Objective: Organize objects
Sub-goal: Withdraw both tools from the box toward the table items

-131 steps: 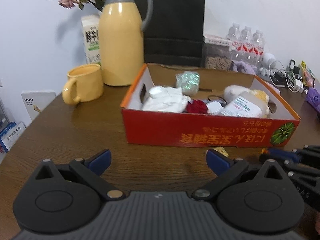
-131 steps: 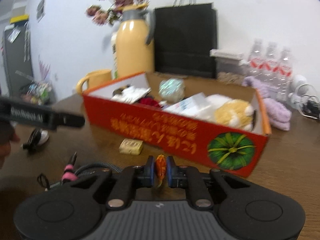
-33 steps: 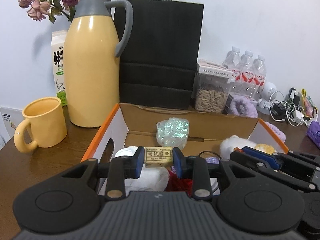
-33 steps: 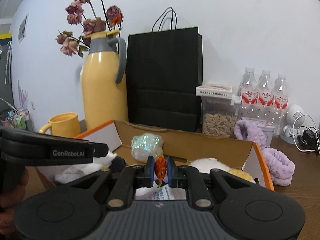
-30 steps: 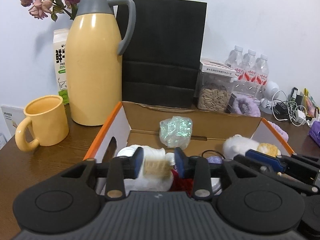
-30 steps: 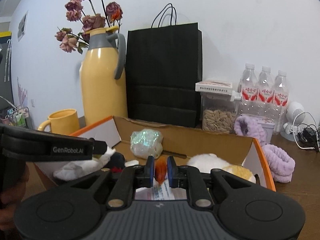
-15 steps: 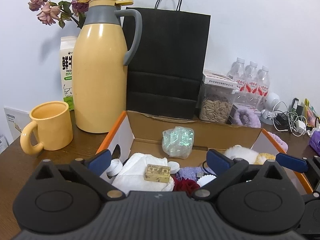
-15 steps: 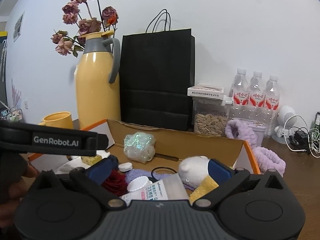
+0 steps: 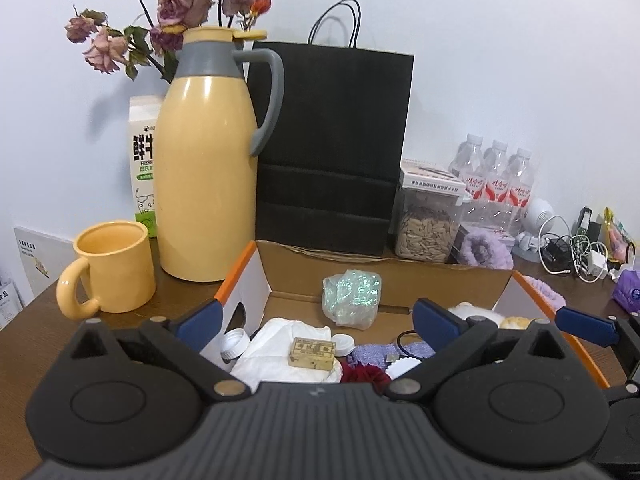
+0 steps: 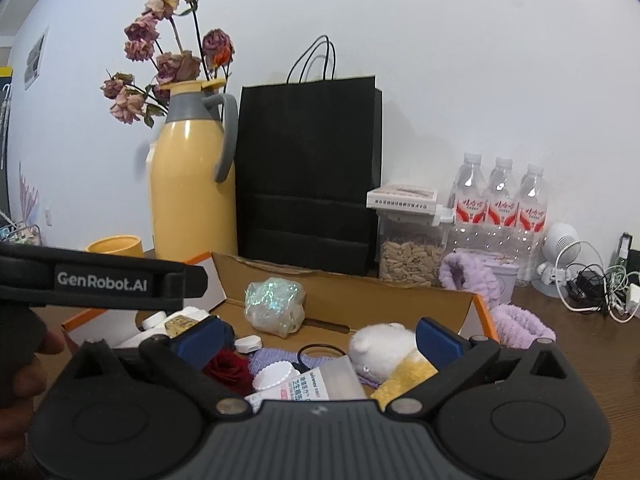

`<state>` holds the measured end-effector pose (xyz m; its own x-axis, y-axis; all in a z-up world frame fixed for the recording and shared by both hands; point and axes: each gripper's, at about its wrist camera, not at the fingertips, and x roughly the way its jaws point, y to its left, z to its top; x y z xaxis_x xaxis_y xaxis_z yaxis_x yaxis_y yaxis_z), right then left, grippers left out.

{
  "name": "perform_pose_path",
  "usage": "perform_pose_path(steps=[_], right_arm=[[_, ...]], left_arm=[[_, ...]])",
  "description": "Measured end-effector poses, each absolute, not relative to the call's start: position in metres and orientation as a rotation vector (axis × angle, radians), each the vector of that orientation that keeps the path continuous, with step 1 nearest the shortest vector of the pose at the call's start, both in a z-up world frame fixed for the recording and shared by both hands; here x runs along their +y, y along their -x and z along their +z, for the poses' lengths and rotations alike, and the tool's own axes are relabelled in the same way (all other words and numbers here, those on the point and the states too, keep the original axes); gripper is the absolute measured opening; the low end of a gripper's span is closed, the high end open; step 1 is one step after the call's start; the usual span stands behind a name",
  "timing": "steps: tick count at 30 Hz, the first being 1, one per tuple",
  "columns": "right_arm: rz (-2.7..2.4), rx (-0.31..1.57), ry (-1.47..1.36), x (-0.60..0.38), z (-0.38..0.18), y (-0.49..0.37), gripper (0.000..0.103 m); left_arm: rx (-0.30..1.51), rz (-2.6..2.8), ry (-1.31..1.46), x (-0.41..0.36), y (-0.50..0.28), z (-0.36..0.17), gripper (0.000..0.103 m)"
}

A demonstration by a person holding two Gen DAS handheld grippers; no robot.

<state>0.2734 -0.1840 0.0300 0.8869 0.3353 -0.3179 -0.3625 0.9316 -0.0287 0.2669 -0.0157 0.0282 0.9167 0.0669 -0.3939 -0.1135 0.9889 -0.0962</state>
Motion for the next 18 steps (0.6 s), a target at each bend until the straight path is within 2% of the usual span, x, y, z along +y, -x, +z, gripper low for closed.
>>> perform_pose_path(steps=[18], right_arm=[[0.415,0.332,0.111,-0.192,0.033,-0.184,0.103]], left_arm=[[0.397,0.127,0.102,-0.006,-0.185,0.043,0.103]])
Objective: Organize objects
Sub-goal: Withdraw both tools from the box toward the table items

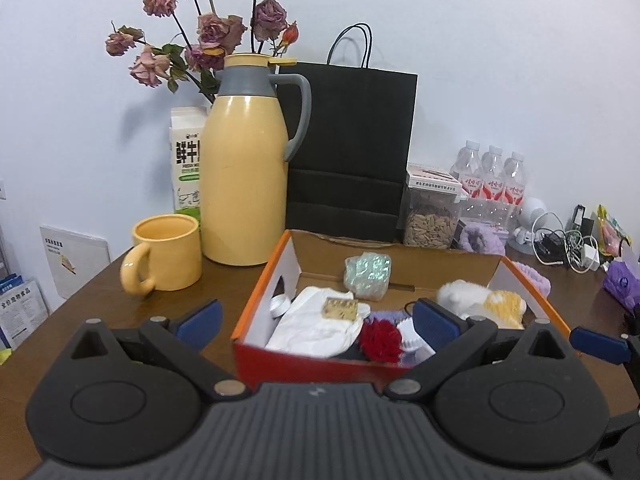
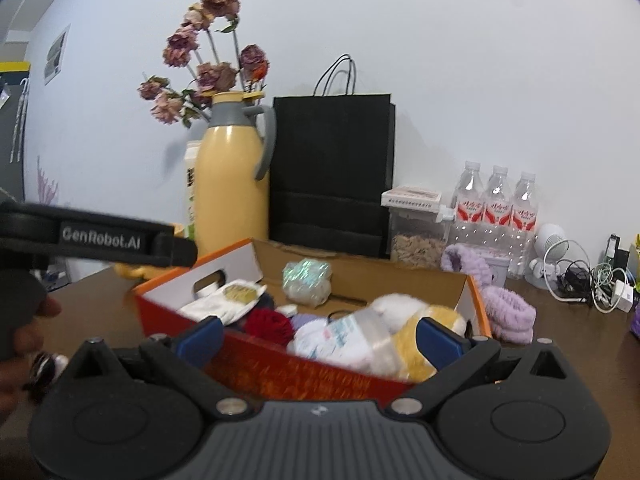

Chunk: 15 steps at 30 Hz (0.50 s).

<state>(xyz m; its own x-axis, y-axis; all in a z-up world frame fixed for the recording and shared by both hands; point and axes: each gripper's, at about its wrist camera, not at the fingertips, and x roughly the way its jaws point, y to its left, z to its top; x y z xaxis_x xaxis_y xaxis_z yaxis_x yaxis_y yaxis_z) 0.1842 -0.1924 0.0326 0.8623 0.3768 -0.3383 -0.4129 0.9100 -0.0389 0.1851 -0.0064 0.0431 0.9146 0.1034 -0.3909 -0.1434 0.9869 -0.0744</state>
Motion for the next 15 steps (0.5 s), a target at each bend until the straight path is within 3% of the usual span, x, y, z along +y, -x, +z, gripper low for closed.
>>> perform_pose_path(steps=[3,9,13,15], right_arm=[[0.448,0.358,0.13,-0.19,0.026,-0.169,0.102],[0.514,0.416,0.165,-0.181,0.013,-0.145,0.092],[0.563,0.47,0.188,-0.174,0.004,-0.135,0.071],[0.583,0.496,0.197,-0.171,-0.001,-0.133,0.067]], left_arm=[[0.406,0.132,0.097,-0.004,-0.174,0.042,0.103],[0.442,0.143,0.09,0.003,-0.154,0.034,0.103],[0.476,0.15,0.091,0.008,-0.143,0.024,0.103],[0.491,0.154,0.093,0.01,-0.138,0.02,0.103]])
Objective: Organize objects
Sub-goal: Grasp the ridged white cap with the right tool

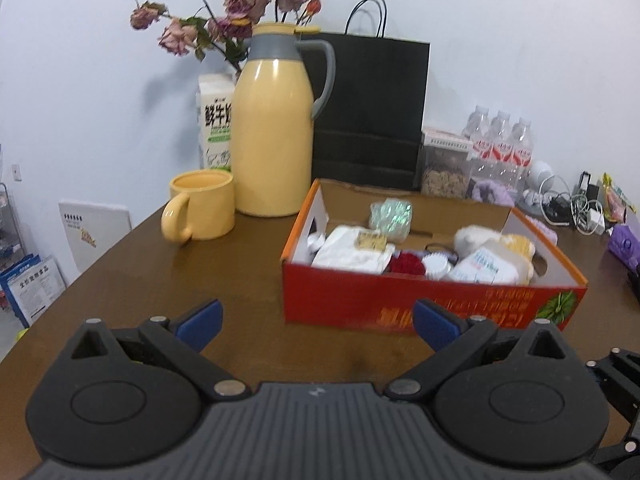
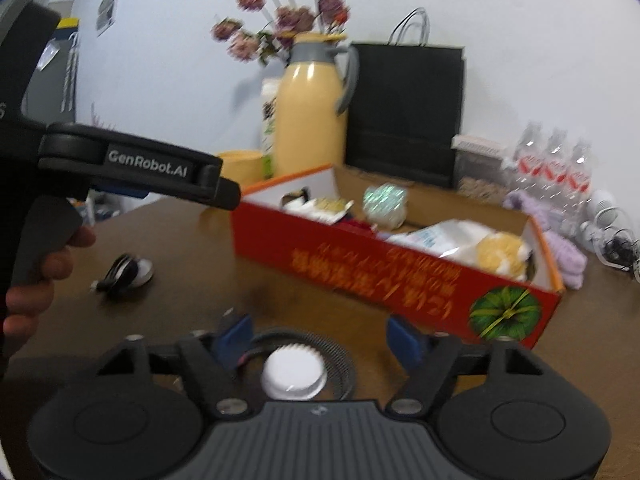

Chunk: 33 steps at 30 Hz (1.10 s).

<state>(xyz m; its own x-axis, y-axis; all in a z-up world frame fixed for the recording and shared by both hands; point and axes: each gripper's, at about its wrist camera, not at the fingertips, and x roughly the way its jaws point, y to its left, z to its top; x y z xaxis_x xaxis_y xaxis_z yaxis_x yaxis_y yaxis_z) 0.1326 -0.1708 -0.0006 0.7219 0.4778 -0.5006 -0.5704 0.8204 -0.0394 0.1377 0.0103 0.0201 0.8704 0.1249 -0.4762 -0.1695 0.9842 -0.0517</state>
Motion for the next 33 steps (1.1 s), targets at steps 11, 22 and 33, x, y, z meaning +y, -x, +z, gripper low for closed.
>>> perform_pose_path(steps=[11,22,33], right_arm=[[0.601,0.598,0.197,-0.158,-0.017,-0.14,0.044],[0.593,0.576,0.187,-0.157,-0.017,-0.138,0.034],[0.559,0.475,0.116,-0.179,0.001,-0.137,0.034]], left_arm=[[0.539,0.162,0.106,0.023,-0.112,0.006,0.103],[0.559,0.174,0.123,0.03,-0.107,0.0,0.103],[0.581,0.144,0.117,0.022,-0.108,0.001,0.103]])
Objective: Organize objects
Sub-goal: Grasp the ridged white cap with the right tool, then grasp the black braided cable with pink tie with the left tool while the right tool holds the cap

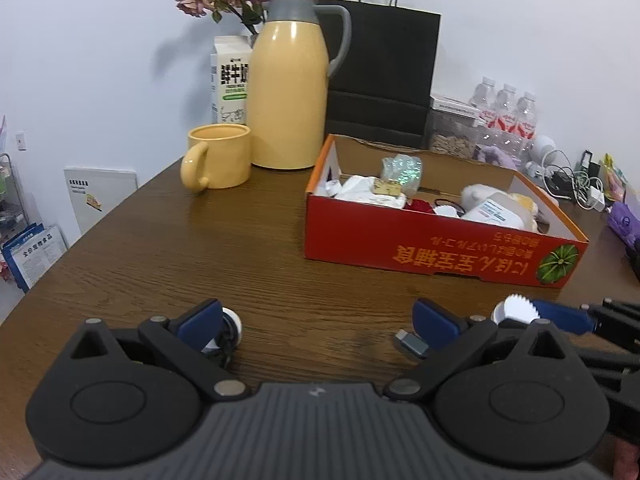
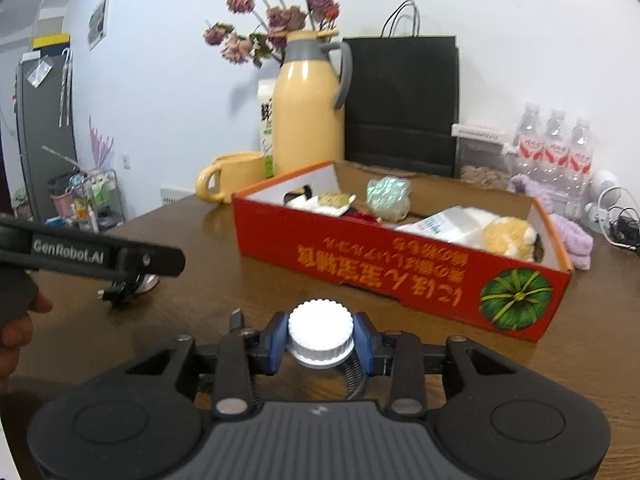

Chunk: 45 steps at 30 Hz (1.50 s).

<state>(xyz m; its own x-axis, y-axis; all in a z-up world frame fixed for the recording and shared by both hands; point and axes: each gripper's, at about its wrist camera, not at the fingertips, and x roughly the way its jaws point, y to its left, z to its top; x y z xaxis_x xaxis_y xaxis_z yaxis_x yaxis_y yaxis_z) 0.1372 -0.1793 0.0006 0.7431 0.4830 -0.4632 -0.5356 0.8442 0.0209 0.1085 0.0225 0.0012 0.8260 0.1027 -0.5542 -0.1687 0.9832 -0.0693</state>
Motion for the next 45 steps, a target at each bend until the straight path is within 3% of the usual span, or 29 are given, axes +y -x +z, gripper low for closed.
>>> perform_pose_path(steps=[29,45], right_arm=[[0.42,0.41,0.008,-0.259,0.0,-0.15,0.034],[0.408,0.377,-0.044,-0.279,0.001,-0.146,0.034]], left_arm=[[1.034,-0.029,0.181,-0.059,-0.179,-0.019,0.103],[1.09,0.054,0.154,-0.078,-0.199,-0.024,0.103]])
